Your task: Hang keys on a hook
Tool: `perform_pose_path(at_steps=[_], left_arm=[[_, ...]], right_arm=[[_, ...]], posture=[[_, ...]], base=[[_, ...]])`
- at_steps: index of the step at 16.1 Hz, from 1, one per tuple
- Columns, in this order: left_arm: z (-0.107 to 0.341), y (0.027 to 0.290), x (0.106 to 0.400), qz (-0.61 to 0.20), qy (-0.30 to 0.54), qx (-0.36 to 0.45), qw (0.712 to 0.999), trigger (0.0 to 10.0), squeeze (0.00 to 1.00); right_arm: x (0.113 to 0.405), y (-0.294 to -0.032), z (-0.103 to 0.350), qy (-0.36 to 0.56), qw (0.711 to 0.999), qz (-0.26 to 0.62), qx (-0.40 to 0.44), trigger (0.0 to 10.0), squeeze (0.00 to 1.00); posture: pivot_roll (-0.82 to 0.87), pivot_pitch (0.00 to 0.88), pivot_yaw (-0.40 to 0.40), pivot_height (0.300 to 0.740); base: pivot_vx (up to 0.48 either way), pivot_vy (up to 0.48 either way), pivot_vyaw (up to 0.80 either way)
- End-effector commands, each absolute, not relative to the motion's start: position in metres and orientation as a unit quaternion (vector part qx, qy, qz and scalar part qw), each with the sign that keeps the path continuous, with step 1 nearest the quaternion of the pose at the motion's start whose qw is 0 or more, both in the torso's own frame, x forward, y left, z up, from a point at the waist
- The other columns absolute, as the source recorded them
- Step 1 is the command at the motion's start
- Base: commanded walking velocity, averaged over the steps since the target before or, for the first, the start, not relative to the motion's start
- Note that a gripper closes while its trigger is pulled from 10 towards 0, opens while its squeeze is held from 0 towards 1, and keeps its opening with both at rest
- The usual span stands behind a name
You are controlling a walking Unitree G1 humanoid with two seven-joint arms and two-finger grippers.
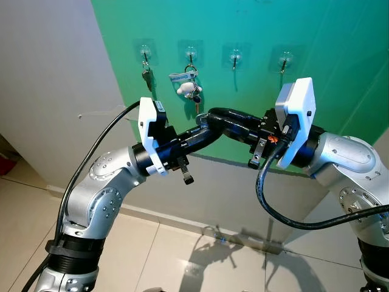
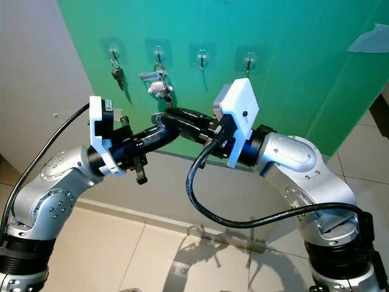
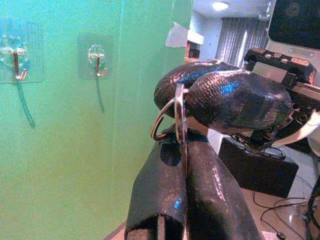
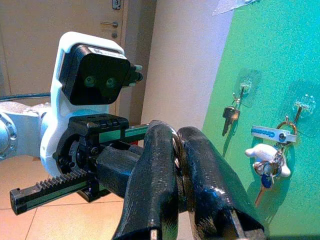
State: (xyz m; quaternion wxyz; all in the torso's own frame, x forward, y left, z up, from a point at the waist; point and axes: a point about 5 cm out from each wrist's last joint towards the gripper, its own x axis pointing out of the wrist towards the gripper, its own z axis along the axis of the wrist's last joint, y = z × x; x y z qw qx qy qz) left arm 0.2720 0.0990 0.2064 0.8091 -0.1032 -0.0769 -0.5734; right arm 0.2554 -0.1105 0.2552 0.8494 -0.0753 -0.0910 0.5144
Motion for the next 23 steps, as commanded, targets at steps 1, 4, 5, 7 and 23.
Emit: perform_pose_path(at_steps=[1, 4, 5, 7, 23], left_arm=[[0.196, 0.090, 0.267, -0.596, -0.047, -0.092, 0.796, 0.0, 0.00], [0.196, 0.093, 0.267, -0.594, -0.049, -0.086, 0.798, 0.0, 0.00], [0.196, 0.093, 0.267, -0.594, -0.049, -0.085, 0.798, 0.0, 0.00], [0.196, 0.095, 0.267, -0.594, -0.048, -0.079, 0.799, 0.0, 0.00], [0.205, 0.098, 0.281, -0.503, -0.248, 0.251, 0.789, 0.0, 0.00]], right_arm=[[0.266, -0.129, 0.276, -0.146, 0.889, 0.426, -0.080, 10.0, 0.00], [0.272, -0.135, 0.273, -0.136, 0.910, 0.391, -0.008, 10.0, 1.00], [0.273, -0.136, 0.273, -0.135, 0.912, 0.388, -0.002, 10.0, 1.00], [0.280, -0.145, 0.270, -0.107, 0.931, 0.347, 0.028, 10.0, 1.00], [0.261, -0.142, 0.242, 0.015, 0.894, 0.447, 0.026, 10.0, 1.00]], posture=[[0.00, 0.000, 0.033, 0.740], [0.00, 0.000, 0.033, 0.740], [0.00, 0.000, 0.033, 0.740], [0.00, 0.000, 0.036, 0.740], [0.01, 0.000, 0.035, 0.740]], base=[[0.000, 0.000, 0.00], [0.000, 0.000, 0.00], [0.000, 0.000, 0.00], [0.000, 0.000, 0.00], [0.000, 0.000, 0.00]])
